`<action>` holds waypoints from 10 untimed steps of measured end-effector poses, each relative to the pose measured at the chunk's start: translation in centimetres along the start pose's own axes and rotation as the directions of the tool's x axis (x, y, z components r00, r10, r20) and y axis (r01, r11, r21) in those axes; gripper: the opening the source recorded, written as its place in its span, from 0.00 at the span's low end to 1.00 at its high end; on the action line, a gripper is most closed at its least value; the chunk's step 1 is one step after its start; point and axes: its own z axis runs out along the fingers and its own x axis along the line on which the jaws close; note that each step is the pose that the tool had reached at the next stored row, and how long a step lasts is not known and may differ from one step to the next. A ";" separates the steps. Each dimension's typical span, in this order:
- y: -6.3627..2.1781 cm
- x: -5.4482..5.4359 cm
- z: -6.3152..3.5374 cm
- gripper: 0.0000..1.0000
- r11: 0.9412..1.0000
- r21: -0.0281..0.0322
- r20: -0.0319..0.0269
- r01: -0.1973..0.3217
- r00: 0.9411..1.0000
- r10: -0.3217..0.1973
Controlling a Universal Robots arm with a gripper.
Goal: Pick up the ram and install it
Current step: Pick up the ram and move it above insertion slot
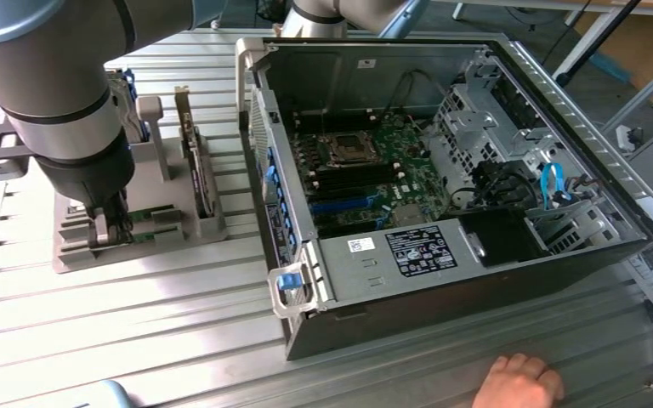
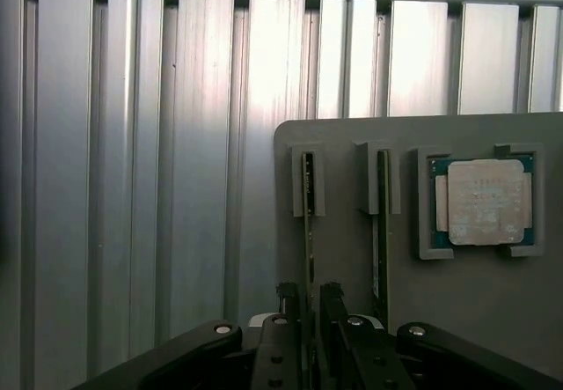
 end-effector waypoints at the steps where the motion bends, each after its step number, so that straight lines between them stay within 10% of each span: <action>1: -0.16 0.0 0.00 0.24 1.000 0.000 0.000 0.000 1.000 0.000; 10: -1.35 0.1 -0.01 0.24 1.000 -0.001 0.000 0.000 1.000 0.000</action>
